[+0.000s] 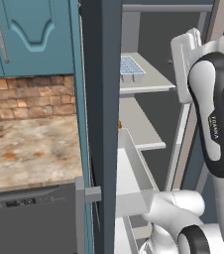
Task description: Open the freezer door, pick up the ice cube tray from the freezer, and place it on the dining counter.
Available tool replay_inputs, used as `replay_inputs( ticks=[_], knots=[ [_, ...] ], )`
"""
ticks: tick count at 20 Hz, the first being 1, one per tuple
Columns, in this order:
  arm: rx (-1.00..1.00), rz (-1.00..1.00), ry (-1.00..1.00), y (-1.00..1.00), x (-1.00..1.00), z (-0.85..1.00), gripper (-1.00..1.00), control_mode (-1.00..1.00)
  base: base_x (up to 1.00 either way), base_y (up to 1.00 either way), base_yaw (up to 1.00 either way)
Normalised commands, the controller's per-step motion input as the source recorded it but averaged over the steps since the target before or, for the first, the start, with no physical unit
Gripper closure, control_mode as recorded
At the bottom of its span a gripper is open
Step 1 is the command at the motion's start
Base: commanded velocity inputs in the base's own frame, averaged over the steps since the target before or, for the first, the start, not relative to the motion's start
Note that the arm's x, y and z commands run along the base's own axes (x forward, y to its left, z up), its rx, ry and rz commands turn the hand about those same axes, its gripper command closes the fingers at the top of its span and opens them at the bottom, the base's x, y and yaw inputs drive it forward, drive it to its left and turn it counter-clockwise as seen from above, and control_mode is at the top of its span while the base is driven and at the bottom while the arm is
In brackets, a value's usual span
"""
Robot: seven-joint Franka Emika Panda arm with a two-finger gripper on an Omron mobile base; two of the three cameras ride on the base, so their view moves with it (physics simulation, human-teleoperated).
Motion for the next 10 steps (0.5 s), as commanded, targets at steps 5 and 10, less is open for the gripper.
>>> replay_inputs(
  ticks=[5,10],
  knots=[
    [0.00,0.00,0.12,0.03,0.55,0.00,-1.00,-1.00,0.00,0.00,0.00],
    [0.00,0.00,0.08,0.00,0.57,0.00,-1.00,-1.00,0.00,0.00,0.00]
  ],
)
